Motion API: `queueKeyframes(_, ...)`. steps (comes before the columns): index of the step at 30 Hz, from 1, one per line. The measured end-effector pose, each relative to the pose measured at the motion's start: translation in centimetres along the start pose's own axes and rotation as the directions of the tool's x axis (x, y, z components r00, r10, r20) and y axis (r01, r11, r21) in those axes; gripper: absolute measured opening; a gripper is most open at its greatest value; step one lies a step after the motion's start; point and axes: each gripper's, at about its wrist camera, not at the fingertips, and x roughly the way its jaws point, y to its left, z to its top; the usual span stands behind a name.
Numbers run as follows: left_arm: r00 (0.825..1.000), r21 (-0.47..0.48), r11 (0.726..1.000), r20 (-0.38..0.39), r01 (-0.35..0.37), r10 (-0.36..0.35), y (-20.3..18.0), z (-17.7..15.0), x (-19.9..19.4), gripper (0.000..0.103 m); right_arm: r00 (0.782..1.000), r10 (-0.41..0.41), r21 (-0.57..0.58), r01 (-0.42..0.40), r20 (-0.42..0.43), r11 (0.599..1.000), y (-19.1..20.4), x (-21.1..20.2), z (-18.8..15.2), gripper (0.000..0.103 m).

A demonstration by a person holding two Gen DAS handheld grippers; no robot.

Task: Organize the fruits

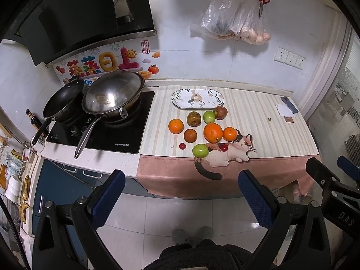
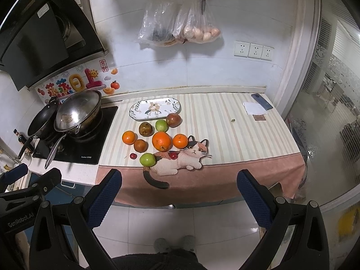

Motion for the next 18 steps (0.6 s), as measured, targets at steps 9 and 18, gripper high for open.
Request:
queueKeyframes(9, 1.0, -0.001, 1.0, -0.001, 0.005, -0.005, -0.3, -0.6, 0.0, 0.103, 1.0, 0.007, 0.008, -0.007, -0.001, 1.0, 0.0, 0.1, -0.7, 0.103)
queueKeyframes(18, 1.0, -0.02, 1.0, 0.028, 0.014, -0.014, 1.0, 0.2, 0.8, 0.103, 0.998, 0.043, 0.088, -0.048, 0.053, 0.995, -0.5, 0.8, -0.9, 0.103)
